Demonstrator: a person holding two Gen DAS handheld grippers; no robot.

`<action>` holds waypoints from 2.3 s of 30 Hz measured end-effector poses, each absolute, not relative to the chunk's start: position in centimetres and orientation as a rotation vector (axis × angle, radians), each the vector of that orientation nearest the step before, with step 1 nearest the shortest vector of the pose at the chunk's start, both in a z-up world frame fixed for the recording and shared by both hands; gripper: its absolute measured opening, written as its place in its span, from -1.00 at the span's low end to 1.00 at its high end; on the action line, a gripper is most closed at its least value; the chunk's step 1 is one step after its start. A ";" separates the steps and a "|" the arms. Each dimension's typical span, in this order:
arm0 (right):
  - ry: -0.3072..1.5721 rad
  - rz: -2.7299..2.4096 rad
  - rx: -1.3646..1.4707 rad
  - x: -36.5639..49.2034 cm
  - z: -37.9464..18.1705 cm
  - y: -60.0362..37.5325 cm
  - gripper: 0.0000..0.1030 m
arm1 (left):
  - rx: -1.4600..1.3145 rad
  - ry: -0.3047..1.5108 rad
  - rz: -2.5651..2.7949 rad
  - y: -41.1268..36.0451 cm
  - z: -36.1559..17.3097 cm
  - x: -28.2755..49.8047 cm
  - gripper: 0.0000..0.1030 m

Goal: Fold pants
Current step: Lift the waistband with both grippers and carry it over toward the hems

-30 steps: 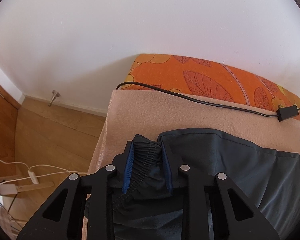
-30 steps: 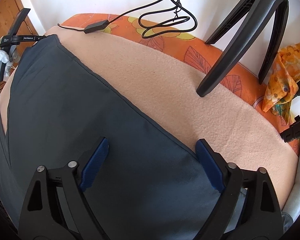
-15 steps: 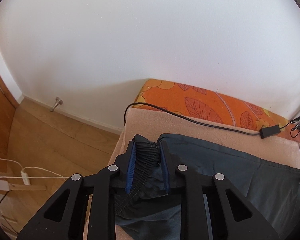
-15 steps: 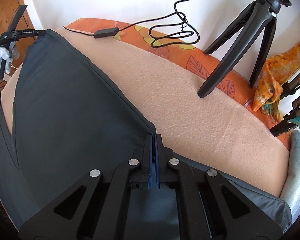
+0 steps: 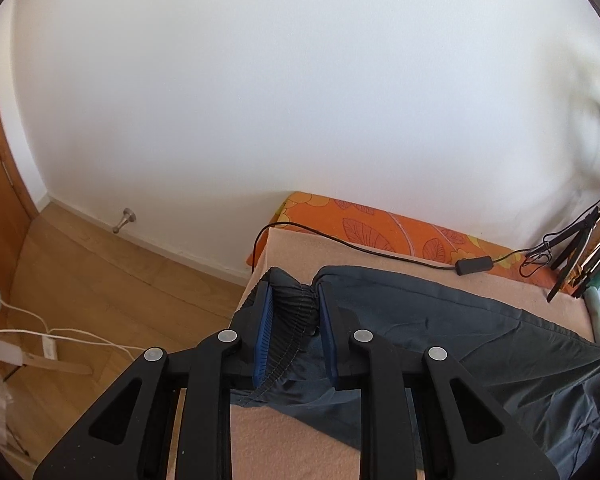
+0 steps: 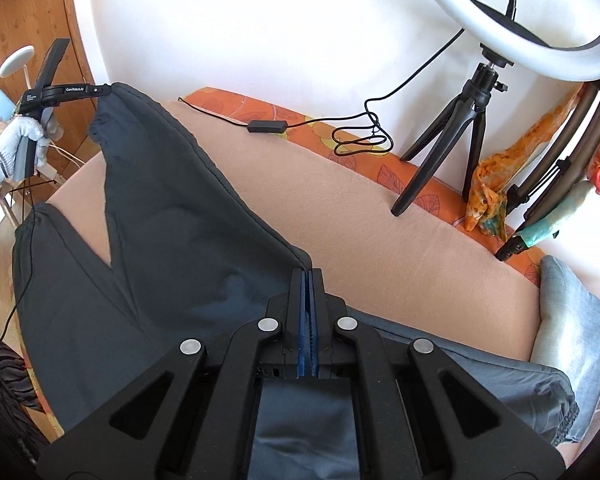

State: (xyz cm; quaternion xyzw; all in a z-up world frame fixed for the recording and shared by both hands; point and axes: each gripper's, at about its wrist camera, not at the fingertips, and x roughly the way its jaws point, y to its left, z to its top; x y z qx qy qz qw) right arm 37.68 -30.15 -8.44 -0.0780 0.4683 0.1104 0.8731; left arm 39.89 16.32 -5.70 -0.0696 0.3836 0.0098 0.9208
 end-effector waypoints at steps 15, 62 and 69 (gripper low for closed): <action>0.929 0.314 -0.175 22.0 -5.9 -25.0 -0.96 | -0.232 0.702 -0.022 19.4 -6.0 24.7 -0.61; 1.140 0.392 -0.281 11.3 -14.2 -20.8 -0.96 | -0.499 0.811 0.033 22.6 -15.5 10.6 -0.60; 1.092 0.421 -0.275 11.8 -12.3 -19.2 -0.96 | -0.539 0.757 0.071 25.4 -14.2 10.2 -0.61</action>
